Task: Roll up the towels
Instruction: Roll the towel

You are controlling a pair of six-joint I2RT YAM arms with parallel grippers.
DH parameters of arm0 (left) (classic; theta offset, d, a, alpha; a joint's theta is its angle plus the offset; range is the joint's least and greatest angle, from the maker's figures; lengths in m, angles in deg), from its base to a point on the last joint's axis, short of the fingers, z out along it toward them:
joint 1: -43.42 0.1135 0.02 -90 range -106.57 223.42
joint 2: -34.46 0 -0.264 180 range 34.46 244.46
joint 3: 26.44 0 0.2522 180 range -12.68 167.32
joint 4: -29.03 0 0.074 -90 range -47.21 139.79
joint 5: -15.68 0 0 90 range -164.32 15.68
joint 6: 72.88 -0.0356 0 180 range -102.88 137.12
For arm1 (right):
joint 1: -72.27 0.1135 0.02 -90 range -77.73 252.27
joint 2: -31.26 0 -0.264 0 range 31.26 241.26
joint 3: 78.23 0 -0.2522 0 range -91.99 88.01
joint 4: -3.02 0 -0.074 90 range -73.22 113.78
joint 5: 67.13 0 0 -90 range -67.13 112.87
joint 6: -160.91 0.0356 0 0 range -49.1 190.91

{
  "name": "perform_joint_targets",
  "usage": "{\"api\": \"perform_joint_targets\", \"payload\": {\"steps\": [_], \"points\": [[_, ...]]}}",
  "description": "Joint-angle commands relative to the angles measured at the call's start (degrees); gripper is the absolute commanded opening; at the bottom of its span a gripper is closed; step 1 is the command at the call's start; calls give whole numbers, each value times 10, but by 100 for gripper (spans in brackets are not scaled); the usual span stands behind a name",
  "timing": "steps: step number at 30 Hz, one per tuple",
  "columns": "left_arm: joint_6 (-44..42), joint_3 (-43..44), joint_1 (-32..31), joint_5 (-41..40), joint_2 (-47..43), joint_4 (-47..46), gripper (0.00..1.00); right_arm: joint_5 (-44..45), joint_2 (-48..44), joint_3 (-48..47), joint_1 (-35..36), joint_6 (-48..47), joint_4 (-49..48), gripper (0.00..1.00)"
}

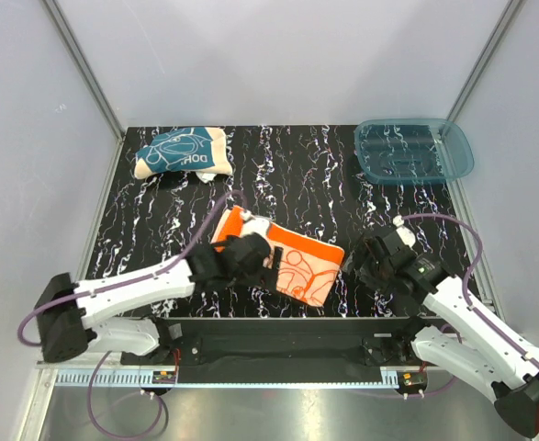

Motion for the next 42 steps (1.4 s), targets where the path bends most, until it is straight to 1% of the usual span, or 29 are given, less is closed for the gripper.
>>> {"api": "perform_joint_targets", "payload": {"steps": [1, 2, 3, 5, 6, 10, 12, 16, 18, 21, 22, 28, 29, 31, 33, 38, 40, 42], "points": [[16, 47, -85, -75, 51, -21, 96, 73, -2, -47, 1, -25, 30, 87], [13, 59, -102, -86, 65, -18, 94, 84, -5, -58, 0, -27, 32, 87], [10, 87, -134, -107, 95, -13, 93, 89, -8, -63, 0, -31, 36, 87], [-4, 113, -163, -123, 127, -12, 93, 104, -12, -81, -2, -35, 44, 86], [-10, 129, -186, -136, 160, -12, 91, 109, -16, -85, -3, -35, 51, 86], [-42, 217, -228, -160, 239, -6, 91, 126, -43, -97, -2, -25, 66, 86], [-52, 241, -242, -167, 281, -3, 91, 141, -69, -98, -2, -16, 80, 86], [-65, 281, -253, -168, 333, -7, 89, 172, -113, -103, -3, 11, 115, 86], [-71, 293, -256, -167, 354, -18, 86, 179, -137, -99, -2, 15, 127, 86], [-74, 305, -258, -169, 380, -19, 78, 182, -160, -97, -2, 18, 135, 86], [-74, 307, -257, -170, 386, -20, 77, 176, -168, -95, -2, 16, 132, 86], [-74, 316, -257, -171, 419, -37, 70, 167, -175, -97, -2, 16, 139, 85], [-75, 320, -258, -171, 429, -37, 65, 166, -175, -97, -2, 15, 139, 85], [-74, 331, -258, -175, 439, -35, 61, 162, -174, -97, -2, 15, 142, 85], [-73, 336, -258, -180, 453, -34, 54, 161, -175, -97, -2, 15, 142, 85], [-67, 343, -257, -196, 475, -34, 50, 154, -177, -97, -2, 13, 140, 84], [-57, 344, -257, -215, 485, -25, 47, 150, -176, -97, -2, 12, 140, 84], [-48, 339, -256, -227, 489, -23, 46, 149, -176, -97, -2, 11, 138, 84]]}}
